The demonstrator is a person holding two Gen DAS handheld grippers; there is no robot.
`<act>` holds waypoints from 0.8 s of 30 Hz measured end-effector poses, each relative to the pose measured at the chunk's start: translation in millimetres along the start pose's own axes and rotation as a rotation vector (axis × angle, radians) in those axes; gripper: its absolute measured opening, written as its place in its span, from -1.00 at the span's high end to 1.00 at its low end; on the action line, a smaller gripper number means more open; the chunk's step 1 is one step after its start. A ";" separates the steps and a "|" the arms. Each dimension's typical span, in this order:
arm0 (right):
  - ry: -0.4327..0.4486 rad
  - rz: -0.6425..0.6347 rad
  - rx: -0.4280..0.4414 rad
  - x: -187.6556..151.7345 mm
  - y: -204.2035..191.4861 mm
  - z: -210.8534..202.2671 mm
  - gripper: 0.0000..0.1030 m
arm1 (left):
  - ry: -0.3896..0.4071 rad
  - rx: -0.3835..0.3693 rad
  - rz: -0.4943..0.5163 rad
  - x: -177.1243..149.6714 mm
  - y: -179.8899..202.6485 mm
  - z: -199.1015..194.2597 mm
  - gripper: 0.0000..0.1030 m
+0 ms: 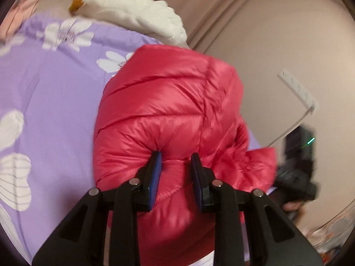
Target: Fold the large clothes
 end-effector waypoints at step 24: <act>-0.055 -0.159 -0.090 -58.1 1.2 -5.6 0.41 | -0.052 -0.179 -0.183 -0.1 -8.9 -30.2 0.33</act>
Point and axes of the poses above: each gripper's, at about its wrist camera, not at the fingertips, and z roughly the way its jaws point, y to its right, x to its top, the point moved 8 cm from there along z, roughly the way its jaws point, and after that the axes turned 5 degrees about y, right-handed, at the moved point
